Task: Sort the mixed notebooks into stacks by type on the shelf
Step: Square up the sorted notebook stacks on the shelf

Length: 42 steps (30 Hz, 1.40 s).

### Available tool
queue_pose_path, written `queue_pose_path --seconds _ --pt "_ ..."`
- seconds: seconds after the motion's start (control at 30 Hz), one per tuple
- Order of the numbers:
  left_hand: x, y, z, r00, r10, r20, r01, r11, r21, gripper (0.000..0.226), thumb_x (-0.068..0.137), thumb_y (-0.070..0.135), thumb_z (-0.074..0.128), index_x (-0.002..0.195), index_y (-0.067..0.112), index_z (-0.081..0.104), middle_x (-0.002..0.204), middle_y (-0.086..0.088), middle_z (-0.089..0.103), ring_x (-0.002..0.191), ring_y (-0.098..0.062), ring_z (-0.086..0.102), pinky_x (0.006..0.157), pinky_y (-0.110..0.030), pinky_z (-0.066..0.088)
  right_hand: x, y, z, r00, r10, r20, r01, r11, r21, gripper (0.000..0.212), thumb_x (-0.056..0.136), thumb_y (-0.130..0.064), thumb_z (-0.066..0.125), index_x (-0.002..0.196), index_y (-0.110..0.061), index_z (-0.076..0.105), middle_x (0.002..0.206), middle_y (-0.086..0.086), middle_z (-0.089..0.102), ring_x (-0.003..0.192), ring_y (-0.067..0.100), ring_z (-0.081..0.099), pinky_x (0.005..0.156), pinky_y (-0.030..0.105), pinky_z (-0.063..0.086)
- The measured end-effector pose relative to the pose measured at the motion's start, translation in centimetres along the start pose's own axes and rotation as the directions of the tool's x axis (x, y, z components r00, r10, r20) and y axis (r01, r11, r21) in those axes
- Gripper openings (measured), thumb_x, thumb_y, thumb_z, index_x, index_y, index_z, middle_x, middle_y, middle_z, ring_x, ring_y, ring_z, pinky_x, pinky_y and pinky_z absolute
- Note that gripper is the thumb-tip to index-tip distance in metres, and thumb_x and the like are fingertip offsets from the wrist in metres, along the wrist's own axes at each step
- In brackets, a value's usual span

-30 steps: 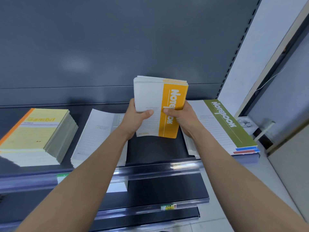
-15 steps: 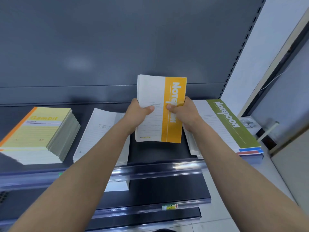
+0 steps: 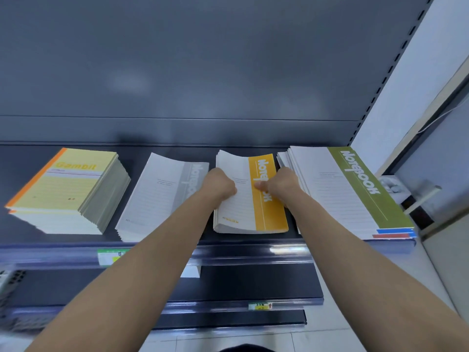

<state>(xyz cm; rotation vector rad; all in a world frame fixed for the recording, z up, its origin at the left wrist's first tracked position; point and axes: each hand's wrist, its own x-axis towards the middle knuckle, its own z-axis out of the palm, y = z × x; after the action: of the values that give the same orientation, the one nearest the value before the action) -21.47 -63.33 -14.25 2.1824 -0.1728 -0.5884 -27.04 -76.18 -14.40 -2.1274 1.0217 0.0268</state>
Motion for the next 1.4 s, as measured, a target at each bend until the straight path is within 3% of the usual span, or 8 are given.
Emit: queue_pose_path --seconds 0.13,0.23,0.3,0.63,0.77,0.9,1.03,1.4 --pt "0.0 0.1 0.5 0.997 0.046 -0.069 -0.029 0.973 0.231 0.032 0.087 0.004 0.058 0.065 0.012 0.037 0.076 -0.003 0.048 0.073 -0.018 0.050 0.058 -0.027 0.043 0.3 0.0 0.1 1.000 -0.011 -0.027 0.008 0.993 -0.117 0.045 0.079 -0.038 0.072 0.105 -0.007 0.053 0.110 0.010 0.062 0.100 0.025 0.062 0.078 0.031 0.048" --pt "-0.4 0.3 0.7 0.992 0.095 -0.083 -0.061 0.935 0.348 0.029 0.088 0.003 0.056 0.066 0.010 0.039 0.085 -0.005 0.049 0.078 -0.020 0.050 0.049 -0.022 0.037 0.3 0.0 0.1 0.998 -0.058 -0.036 0.049 0.976 -0.214 0.051 0.079 -0.041 0.071 0.113 -0.007 0.053 0.112 0.010 0.062 0.101 0.025 0.062 0.081 0.030 0.049" --pt "-0.4 0.4 0.7 0.990 0.105 -0.090 -0.064 0.924 0.377 0.022 0.088 0.004 0.057 0.071 0.007 0.044 0.089 -0.006 0.050 0.082 -0.022 0.052 0.056 -0.024 0.039 0.3 0.0 0.0 0.996 -0.080 -0.039 0.067 0.963 -0.263 0.054 0.079 -0.043 0.069 0.116 -0.007 0.052 0.113 0.009 0.062 0.101 0.025 0.062 0.080 0.029 0.049" --pt "-0.7 0.3 0.3 0.989 0.108 -0.105 -0.055 0.908 0.416 0.018 0.086 0.004 0.060 0.103 0.000 0.056 0.108 -0.013 0.060 0.098 -0.028 0.059 0.069 -0.026 0.043 -0.2 -0.1 0.2 0.993 -0.117 -0.031 0.096 0.917 -0.387 0.059 0.079 -0.047 0.067 0.120 -0.009 0.049 0.114 0.009 0.060 0.100 0.025 0.062 0.080 0.030 0.049" --pt "-0.7 0.1 0.2 0.990 0.097 -0.100 -0.048 0.911 0.410 0.014 0.087 0.004 0.059 0.082 0.006 0.047 0.092 -0.008 0.051 0.080 -0.022 0.051 0.064 -0.027 0.040 -0.4 -0.5 -0.1 0.992 -0.119 -0.031 0.094 0.897 -0.431 0.057 0.080 -0.046 0.068 0.120 -0.009 0.049 0.114 0.009 0.060 0.099 0.025 0.062 0.080 0.031 0.050" --pt "-0.4 0.0 0.0 0.993 0.064 -0.098 -0.031 0.952 0.304 0.013 0.088 0.001 0.055 0.081 0.005 0.044 0.087 -0.007 0.050 0.064 -0.016 0.046 0.050 -0.023 0.036 0.0 -0.5 -0.8 0.993 -0.115 -0.034 0.092 0.912 -0.400 0.026 0.087 -0.026 0.065 0.100 -0.008 0.053 0.104 0.010 0.062 0.081 0.021 0.060 0.069 0.027 0.049" --pt "-0.4 -0.1 0.0 0.992 0.040 -0.116 -0.008 0.964 0.265 0.018 0.089 -0.003 0.045 0.073 0.006 0.041 0.075 -0.005 0.045 0.061 -0.016 0.044 0.049 -0.023 0.035 0.4 -0.4 -1.1 0.998 -0.058 -0.024 0.047 0.944 -0.328 0.015 0.090 -0.017 0.060 0.091 -0.008 0.049 0.090 0.009 0.057 0.081 0.023 0.063 0.069 0.028 0.051" --pt "-0.7 -0.1 0.1 0.989 0.043 -0.141 0.001 0.956 0.294 0.029 0.086 -0.006 0.045 0.064 0.009 0.035 0.066 -0.003 0.041 0.054 -0.013 0.039 0.045 -0.021 0.031 0.4 0.1 -1.0 0.996 -0.042 -0.084 0.021 0.972 -0.233 0.017 0.091 -0.010 0.053 0.074 -0.009 0.050 0.093 0.011 0.065 0.082 0.025 0.067 0.072 0.030 0.056"
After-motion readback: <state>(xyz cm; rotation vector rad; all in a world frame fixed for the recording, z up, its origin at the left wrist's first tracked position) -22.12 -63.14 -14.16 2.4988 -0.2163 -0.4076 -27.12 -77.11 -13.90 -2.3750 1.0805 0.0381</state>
